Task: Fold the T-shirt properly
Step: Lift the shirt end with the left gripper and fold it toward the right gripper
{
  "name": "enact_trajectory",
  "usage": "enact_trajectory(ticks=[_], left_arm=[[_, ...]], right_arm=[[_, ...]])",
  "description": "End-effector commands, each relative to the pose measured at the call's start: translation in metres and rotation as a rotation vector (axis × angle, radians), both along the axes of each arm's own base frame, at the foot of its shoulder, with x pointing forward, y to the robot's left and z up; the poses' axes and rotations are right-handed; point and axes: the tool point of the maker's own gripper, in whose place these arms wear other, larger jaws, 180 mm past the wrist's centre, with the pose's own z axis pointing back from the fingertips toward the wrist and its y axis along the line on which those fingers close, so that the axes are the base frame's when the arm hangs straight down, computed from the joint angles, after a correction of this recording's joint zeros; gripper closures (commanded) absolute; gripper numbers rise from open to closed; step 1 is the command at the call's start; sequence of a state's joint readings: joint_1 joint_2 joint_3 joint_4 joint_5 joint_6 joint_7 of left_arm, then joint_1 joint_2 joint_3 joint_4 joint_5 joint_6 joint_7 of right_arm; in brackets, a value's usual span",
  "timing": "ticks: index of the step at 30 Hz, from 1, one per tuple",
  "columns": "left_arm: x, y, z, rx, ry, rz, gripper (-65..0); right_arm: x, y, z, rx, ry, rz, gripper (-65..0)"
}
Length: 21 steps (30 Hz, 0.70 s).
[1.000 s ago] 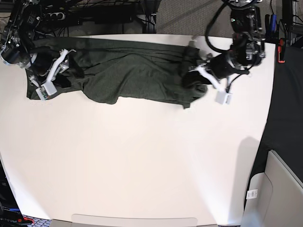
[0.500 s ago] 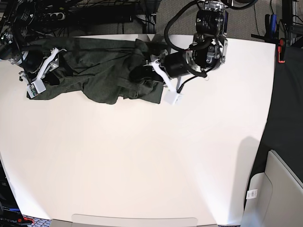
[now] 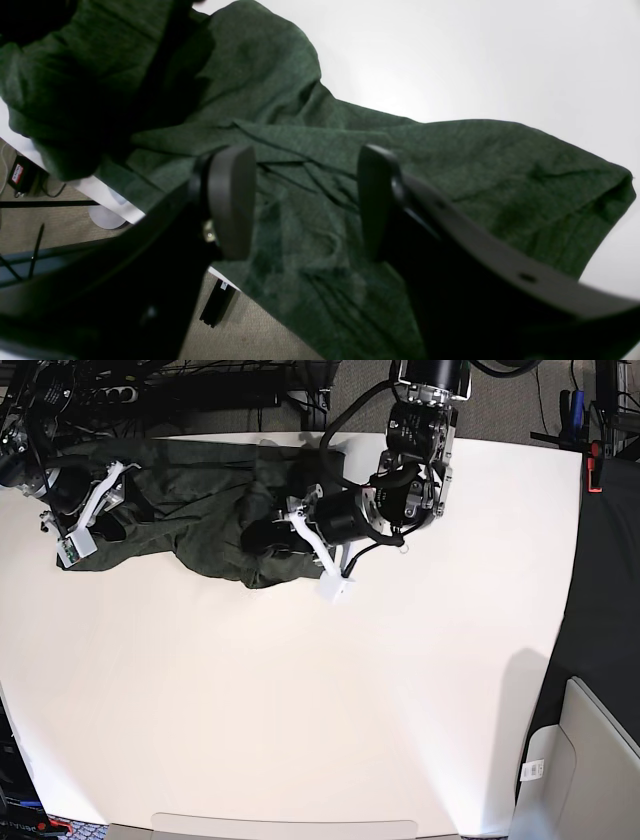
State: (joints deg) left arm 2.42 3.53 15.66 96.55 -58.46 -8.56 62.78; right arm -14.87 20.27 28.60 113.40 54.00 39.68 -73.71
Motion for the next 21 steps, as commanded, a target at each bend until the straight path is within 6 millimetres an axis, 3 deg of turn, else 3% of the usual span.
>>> enact_trajectory(ticks=[1, 8, 14, 21], left_arm=[[0.007, -0.003, 0.015, -0.036, -0.037, 0.0, -4.7], [0.006, -0.004, 0.019, -0.038, -0.043, -0.01, -21.7], [0.008, 0.006, 0.032, -0.023, -0.097, -0.011, -32.6], [0.018, 0.088, -0.003, 0.15, -0.074, 0.102, -33.0]], right_arm=[[0.006, 0.0, 0.012, -0.001, -0.046, 0.012, -29.8], [0.006, 0.0, 0.012, -0.001, -0.047, 0.012, -29.8], [0.009, 0.0, 0.015, 0.0, -0.058, 0.012, -29.8], [0.01, -0.001, 0.015, -0.001, -0.058, 0.012, -29.8]])
